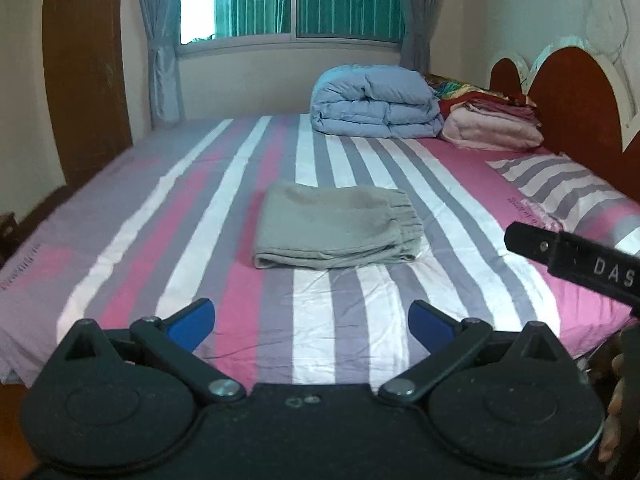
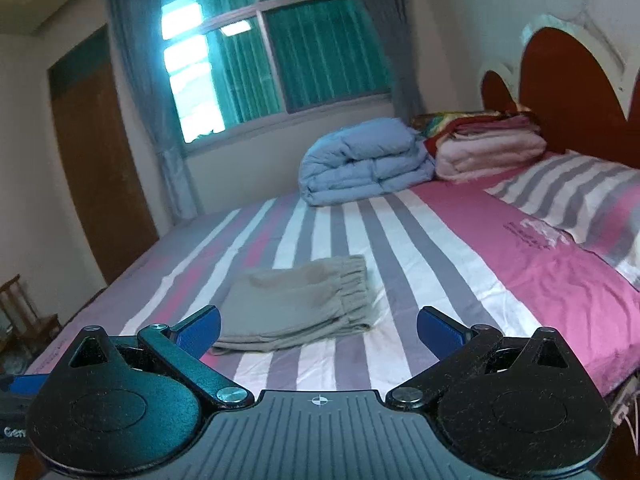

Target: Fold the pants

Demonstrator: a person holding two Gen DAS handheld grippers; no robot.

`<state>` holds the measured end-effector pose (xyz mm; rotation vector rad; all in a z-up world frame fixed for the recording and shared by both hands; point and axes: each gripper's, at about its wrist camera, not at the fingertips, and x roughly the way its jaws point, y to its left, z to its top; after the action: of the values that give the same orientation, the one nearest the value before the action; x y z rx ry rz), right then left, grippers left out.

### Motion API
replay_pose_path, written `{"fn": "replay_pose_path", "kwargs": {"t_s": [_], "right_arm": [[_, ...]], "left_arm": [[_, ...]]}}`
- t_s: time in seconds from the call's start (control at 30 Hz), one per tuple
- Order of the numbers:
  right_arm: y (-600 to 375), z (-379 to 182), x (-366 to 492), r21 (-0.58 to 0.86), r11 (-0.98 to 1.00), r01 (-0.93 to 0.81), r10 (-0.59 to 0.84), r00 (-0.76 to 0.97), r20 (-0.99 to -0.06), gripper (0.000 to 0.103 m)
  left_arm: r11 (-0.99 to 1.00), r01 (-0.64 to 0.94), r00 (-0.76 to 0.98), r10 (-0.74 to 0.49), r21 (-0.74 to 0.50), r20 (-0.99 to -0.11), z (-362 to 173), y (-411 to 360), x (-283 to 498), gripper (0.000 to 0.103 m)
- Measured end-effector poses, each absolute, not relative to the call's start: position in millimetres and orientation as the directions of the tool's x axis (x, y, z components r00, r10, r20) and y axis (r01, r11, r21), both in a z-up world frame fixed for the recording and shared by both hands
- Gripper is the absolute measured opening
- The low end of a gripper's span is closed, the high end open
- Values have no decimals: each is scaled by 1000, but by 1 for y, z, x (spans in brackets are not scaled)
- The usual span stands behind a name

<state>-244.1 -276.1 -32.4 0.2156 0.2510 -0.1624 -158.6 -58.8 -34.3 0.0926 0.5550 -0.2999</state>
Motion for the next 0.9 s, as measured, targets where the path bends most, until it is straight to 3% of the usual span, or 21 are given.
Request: {"fn": "replay_pose_path", "kwargs": {"t_s": [0.33, 0.9], "right_arm": [[-271, -34, -250, 158, 973, 166, -123, 961, -247, 103], [-276, -35, -249, 156, 974, 166, -126, 963, -238, 103]], "left_arm": [[969, 234, 814, -237, -73, -530, -33, -44, -164, 97], [971, 239, 812, -216, -28, -542, -37, -48, -158, 97]]}}
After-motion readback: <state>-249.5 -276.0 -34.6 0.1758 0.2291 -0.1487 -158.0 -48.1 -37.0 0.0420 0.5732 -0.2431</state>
